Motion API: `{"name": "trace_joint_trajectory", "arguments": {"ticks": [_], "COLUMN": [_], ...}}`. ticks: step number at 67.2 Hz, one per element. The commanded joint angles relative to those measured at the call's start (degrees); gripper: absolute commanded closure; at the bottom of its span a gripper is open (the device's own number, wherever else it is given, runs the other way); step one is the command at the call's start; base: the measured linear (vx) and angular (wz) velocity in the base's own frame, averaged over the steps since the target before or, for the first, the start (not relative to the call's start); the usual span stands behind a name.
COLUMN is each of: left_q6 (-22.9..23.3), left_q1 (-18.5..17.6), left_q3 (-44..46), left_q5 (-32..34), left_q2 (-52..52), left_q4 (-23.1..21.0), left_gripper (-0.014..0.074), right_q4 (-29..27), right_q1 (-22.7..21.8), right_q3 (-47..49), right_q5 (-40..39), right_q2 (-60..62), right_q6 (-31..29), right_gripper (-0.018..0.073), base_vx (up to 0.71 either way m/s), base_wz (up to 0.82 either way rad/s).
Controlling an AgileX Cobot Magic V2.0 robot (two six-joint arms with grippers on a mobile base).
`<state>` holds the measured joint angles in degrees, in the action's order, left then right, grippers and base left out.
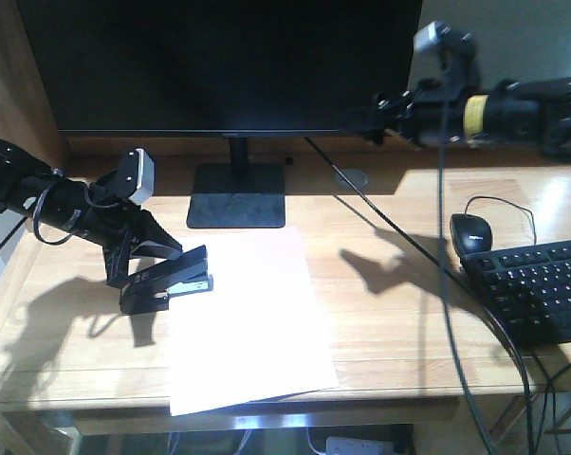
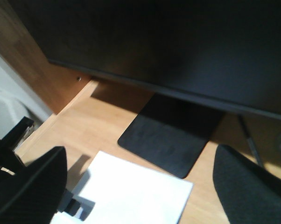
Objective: Grab stapler and paper to desk for stapling
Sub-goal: 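Open the right gripper and withdraw the right arm from the paper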
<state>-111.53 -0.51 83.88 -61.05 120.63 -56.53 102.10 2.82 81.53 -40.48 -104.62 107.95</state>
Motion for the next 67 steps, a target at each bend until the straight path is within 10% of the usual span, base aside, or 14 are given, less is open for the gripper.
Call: {"name": "trace_joint_trajectory", "arguments": {"ticks": [1,31,67], "left_q6": [0.5,0.5,0.5], "left_q1": [-0.1,-0.1,-0.1], "left_q3": [1.6,1.6,1.6], "left_q5": [-1.5,-1.5,-1.5], "left_q2": [-3.1,-3.1,-3.1], "left_q4": [-3.2,-3.2,-3.2], "left_gripper": [0.0603,0.0603,0.0603], "right_q4": [0.1,0.1,0.1], "right_q1": [-0.6,-0.6,-0.6], "right_q3": [-2.9,-28.8,-58.4], "right_q5": [4.2,21.2,17.2], "right_q2": [9.1,38.1,75.0], "right_q6": [-2.6,-9.9,-10.9], "right_gripper": [-0.0035,-0.0035,-0.0035], "base_vx": [0.00,0.00,0.00], "base_wz": [0.00,0.00,0.00]}}
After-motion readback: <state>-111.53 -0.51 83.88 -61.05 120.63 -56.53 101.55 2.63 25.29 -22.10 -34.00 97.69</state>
